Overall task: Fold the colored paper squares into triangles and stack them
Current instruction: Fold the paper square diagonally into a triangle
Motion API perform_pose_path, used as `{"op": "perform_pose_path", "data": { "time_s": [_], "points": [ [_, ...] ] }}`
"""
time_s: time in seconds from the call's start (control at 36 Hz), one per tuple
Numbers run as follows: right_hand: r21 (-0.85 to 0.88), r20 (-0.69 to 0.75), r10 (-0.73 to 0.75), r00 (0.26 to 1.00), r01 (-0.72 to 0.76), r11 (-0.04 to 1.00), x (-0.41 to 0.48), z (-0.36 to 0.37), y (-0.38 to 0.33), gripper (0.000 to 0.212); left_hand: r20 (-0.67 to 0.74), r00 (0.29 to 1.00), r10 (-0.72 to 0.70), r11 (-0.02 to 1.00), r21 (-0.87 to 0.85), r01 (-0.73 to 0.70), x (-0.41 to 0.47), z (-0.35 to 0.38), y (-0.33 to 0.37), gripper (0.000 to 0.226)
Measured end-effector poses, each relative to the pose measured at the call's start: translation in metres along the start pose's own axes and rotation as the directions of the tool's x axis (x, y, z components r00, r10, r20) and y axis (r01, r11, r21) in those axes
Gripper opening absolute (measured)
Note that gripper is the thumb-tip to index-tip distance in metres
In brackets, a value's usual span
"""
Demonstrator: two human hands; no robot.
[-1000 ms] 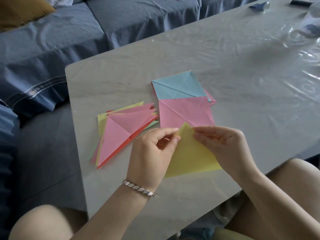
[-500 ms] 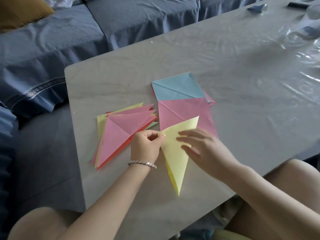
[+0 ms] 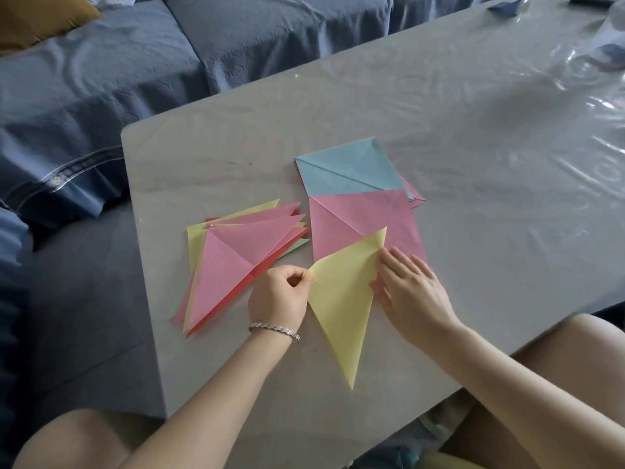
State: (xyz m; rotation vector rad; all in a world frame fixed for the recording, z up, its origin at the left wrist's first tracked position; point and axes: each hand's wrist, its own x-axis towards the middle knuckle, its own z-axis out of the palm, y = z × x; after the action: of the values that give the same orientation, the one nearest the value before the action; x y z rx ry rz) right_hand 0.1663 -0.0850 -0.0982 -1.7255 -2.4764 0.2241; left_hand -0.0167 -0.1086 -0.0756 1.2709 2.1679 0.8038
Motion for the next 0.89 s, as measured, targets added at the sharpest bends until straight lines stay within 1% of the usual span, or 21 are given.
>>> {"op": "perform_pose_path", "data": {
  "time_s": [0.08,0.14,0.22,0.28,0.39,0.5,0.61,0.72,0.81,0.89],
  "points": [
    [0.039,-0.006,0.04,0.999,-0.04,0.998,0.016,-0.001,0.006,0.048,0.008,1.0,-0.013,1.0,-0.006,0.013,0.0,0.0,0.0,0.01],
    [0.044,-0.014,0.041,0.999,-0.04,0.998,0.025,-0.006,0.007,0.045,0.009,1.0,-0.013,1.0,-0.016,0.013,0.001,0.0,-0.001,0.01],
    [0.017,0.01,0.013,1.0,-0.013,1.0,0.034,-0.009,0.013,0.053,0.013,1.0,-0.007,1.0,-0.03,0.007,0.001,0.0,-0.001,0.009],
    [0.039,0.037,0.04,0.998,-0.041,0.998,0.038,-0.01,0.016,0.058,0.015,1.0,-0.009,0.999,-0.034,0.009,0.001,-0.001,-0.001,0.009],
    [0.031,0.148,0.046,0.988,-0.051,0.998,0.034,-0.008,0.017,0.077,0.009,1.0,-0.018,0.999,-0.028,0.018,0.001,-0.001,-0.002,0.009],
    [0.065,0.175,0.028,0.984,-0.04,0.997,0.019,-0.008,0.014,0.095,0.005,1.0,-0.022,0.999,-0.023,0.022,0.001,0.0,-0.002,0.009],
    [0.041,0.225,-0.038,0.974,0.029,0.999,0.002,-0.008,0.006,0.112,0.002,1.0,-0.018,1.0,-0.02,0.018,0.001,0.0,-0.003,0.009],
    [0.024,0.285,-0.083,0.955,0.08,0.997,-0.01,-0.004,-0.004,0.136,-0.002,1.0,-0.012,1.0,-0.01,0.012,0.001,0.0,-0.004,0.009],
    [0.032,0.336,-0.133,0.932,0.13,0.991,-0.02,-0.004,-0.012,0.14,-0.006,1.0,-0.01,1.0,-0.008,0.01,0.001,0.001,-0.004,0.009],
    [0.025,0.352,-0.2,0.914,0.205,0.978,-0.032,-0.005,-0.023,0.141,-0.009,1.0,-0.007,1.0,-0.004,0.007,0.001,0.002,-0.004,0.01]
  ]
}}
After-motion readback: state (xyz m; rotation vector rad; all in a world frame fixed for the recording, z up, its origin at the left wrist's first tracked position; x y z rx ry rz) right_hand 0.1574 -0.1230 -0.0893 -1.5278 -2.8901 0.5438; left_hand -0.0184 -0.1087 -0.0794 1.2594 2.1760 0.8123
